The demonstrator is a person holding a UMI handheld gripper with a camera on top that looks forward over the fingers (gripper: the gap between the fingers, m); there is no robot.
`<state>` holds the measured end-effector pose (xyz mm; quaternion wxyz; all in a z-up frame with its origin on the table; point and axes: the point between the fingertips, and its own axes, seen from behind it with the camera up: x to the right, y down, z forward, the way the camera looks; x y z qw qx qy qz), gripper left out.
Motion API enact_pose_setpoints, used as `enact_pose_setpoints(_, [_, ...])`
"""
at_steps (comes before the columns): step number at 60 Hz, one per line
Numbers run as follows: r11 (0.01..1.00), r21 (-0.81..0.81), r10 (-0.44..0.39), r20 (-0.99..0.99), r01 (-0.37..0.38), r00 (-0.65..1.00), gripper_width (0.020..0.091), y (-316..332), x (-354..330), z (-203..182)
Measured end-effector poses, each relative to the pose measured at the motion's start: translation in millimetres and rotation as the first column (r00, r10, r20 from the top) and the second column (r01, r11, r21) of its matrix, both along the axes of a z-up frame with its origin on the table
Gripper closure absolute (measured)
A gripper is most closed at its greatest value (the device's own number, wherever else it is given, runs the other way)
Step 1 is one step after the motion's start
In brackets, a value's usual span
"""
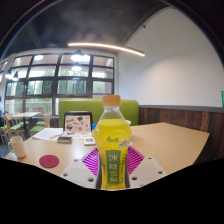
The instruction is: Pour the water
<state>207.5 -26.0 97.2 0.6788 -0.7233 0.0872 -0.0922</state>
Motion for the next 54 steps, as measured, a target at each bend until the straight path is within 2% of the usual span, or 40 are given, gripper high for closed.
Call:
enact_pose_setpoints(2, [1.000, 0.001, -0.009, 0.002, 0.009, 1.000, 0.0810, 0, -1, 0])
enact_pose_setpoints(9, [0.999, -0.051, 0.007, 0.086, -0.003, 0.996, 0.0809, 3, -20, 4])
enact_pose_setpoints(17, [0.995, -0.095, 0.044, 0.465, 0.000, 0.884, 0.0808, 13, -64, 69])
enact_pose_setpoints(24, [0.992, -0.113, 0.118, 0.737, -0.050, 0.665, 0.0810, 33, -145, 119])
enact_pose_setpoints(31, [0.979, -0.199, 0.201, 0.938, -0.036, 0.283, 0.0810, 49, -214, 136])
enact_pose_setpoints(37, [0.970, -0.243, 0.243, 0.968, 0.013, -0.060, 0.0811, 57, -249, 119])
enact_pose_setpoints(44, [0.971, -0.225, 0.239, 0.889, 0.083, -0.390, 0.0809, 69, -283, 105])
enact_pose_setpoints(49, [0.969, -0.222, 0.245, 0.806, 0.108, -0.539, 0.0810, 80, -294, 89])
enact_pose_setpoints(54, [0.966, -0.223, 0.254, 0.755, 0.127, -0.605, 0.0809, 80, -300, 75])
